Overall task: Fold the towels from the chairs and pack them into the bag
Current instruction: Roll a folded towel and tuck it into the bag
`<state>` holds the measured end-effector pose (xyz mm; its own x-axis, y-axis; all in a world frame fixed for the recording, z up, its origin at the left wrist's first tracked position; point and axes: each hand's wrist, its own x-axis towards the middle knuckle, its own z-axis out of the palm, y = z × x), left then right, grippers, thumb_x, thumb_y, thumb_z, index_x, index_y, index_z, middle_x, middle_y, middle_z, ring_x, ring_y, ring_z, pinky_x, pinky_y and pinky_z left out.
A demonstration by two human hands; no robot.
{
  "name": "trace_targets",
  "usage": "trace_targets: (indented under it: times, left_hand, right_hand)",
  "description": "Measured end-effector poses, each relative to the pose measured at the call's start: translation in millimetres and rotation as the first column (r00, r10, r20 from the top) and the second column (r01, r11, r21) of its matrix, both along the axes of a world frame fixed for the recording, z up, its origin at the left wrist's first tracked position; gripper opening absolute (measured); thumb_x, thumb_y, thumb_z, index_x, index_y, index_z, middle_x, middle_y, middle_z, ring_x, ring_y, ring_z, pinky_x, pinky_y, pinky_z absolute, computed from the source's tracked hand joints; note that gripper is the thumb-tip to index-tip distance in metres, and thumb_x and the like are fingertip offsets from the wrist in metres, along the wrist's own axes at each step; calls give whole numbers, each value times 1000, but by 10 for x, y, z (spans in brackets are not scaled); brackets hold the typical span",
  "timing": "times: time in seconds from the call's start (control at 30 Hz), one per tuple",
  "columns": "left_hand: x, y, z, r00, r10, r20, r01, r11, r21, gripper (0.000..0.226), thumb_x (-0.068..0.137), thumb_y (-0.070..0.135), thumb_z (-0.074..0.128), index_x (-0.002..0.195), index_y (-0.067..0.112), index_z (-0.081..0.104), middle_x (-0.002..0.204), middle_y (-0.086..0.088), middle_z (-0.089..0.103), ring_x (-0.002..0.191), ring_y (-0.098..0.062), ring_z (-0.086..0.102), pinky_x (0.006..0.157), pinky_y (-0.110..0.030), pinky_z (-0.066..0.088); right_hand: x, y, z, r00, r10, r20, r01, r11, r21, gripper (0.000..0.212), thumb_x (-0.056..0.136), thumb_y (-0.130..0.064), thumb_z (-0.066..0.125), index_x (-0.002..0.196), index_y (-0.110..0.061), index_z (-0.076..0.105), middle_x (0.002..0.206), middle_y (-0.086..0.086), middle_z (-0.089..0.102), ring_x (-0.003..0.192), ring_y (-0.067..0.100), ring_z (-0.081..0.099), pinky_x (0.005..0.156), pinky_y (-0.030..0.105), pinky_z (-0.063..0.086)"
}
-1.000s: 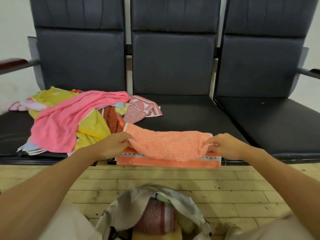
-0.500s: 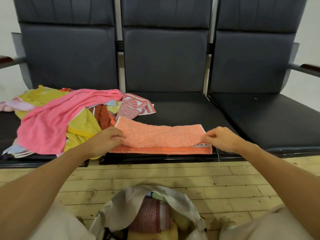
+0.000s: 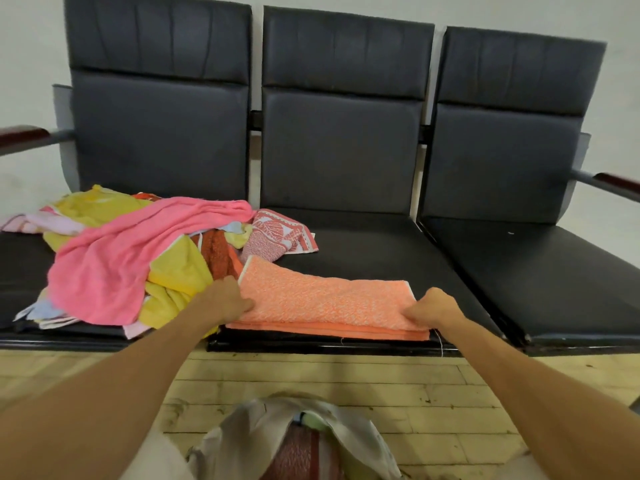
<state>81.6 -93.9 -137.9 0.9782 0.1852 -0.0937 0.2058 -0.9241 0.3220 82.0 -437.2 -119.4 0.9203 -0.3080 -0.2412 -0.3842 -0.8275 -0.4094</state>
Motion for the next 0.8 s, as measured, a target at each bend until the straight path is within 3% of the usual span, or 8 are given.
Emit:
trace_targets:
  times: [0.1,0.2,0.27,0.37,0.43,0.53,0.63,0.8]
  left_hand:
    - [-71,125,44,998,-44,52,49,994,-99,33,93,24,58,114,1,44,111,-12,55,99,-25,53,70,-29,35]
    - [-175,177,90,996,-46,80,63,974,-219,26,92,16,59,110,3,47,100,-8,52,89,-20,49,65,-29,33]
    - [-234,143,174,995,40,90,5,895,-446,10,91,11,58,98,6,53,87,-7,53,77,-20,51,57,-29,37]
    - [-351,55,437,977,211,-19,-122,483,-867,11,91,4,53,81,7,54,70,-7,47,62,-17,46,53,-27,39]
    - [-413,0,619,972,224,-67,-117,218,-969,11,90,2,52,81,8,54,68,-6,46,61,-15,44,54,-27,42]
    - [-451,-130,812,976,207,-64,-73,38,-997,11,89,2,52,82,11,52,67,-5,48,61,-12,47,58,-28,49]
    - [-440,-455,977,980,200,9,-25,167,-986,11,87,4,52,78,10,52,54,-1,48,47,-9,47,42,-21,40]
    - [-350,-1186,1016,978,68,195,134,511,-849,21,81,5,50,62,15,47,51,0,38,43,-12,36,42,-21,22]
  right_hand:
    - [20,55,54,999,-34,-16,35,997,67,52,84,-26,73,124,-2,49,113,11,53,111,27,56,86,35,49]
    - [19,92,78,998,-33,-59,46,970,240,48,82,-17,75,118,-5,47,106,11,50,94,25,56,74,34,47]
    - [9,104,83,996,-5,-87,30,957,290,38,83,-15,72,109,-6,45,97,9,53,81,20,53,71,33,47]
    - [0,69,89,993,37,-115,14,909,417,42,79,-11,73,114,-2,51,103,12,59,89,23,60,75,35,55]
    - [-29,52,121,980,91,-176,22,834,551,49,75,-3,75,118,0,53,111,16,64,97,28,66,83,40,58]
    - [-121,59,184,954,203,-223,-8,757,653,39,81,-2,72,117,0,58,111,17,70,101,29,69,87,41,58]
    - [-203,48,189,968,189,-166,-7,683,731,29,95,-12,61,120,1,56,111,17,69,100,29,68,76,40,58]
    - [-268,-10,85,978,136,-158,39,627,778,25,103,-13,45,123,2,48,119,20,63,107,34,63,92,49,52]
